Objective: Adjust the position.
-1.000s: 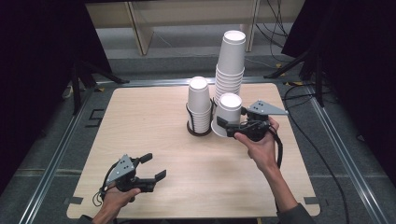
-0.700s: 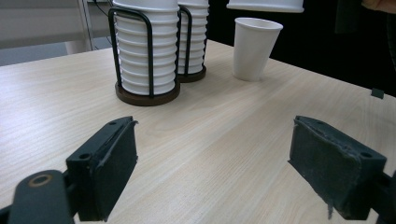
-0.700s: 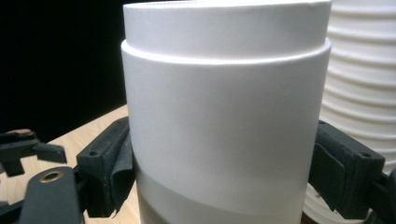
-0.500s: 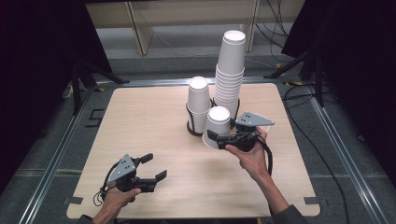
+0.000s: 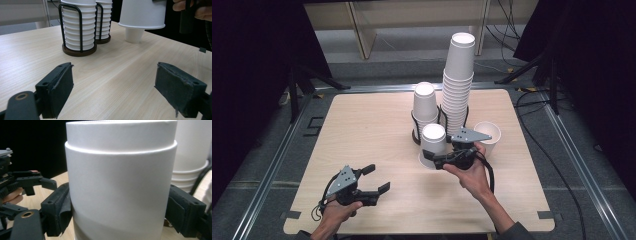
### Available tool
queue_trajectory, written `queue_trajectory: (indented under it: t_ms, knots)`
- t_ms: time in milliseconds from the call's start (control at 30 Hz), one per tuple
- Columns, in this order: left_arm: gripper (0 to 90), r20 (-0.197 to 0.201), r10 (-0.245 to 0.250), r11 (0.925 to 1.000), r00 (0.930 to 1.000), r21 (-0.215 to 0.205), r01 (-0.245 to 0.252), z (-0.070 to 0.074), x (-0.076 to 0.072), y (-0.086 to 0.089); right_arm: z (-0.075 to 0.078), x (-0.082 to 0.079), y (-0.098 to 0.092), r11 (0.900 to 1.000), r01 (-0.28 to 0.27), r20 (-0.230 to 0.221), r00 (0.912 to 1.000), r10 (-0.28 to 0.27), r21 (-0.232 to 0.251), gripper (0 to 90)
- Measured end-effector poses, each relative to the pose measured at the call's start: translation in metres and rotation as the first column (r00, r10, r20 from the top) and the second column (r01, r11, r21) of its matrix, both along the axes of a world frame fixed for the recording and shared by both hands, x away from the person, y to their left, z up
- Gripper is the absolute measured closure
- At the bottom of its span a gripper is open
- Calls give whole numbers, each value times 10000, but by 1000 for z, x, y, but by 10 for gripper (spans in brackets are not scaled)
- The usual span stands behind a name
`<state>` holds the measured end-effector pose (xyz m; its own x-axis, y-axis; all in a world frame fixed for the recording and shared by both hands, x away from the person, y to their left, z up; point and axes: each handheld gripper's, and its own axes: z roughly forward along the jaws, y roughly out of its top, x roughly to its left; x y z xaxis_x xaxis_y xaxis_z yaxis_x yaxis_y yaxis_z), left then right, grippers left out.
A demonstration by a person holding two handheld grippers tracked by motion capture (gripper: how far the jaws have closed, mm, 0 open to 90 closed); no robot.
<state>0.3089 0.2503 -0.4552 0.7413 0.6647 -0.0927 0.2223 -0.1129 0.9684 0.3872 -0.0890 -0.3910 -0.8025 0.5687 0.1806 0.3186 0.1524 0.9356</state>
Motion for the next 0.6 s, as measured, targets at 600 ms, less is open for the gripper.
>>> queue_trajectory:
  t_ms: [600]
  knots:
    - [145,-253,-305,9991,9992,278,312,-4,0,-8,-16,-8,36,9931,-1160,-411,9923,1166,152,177]
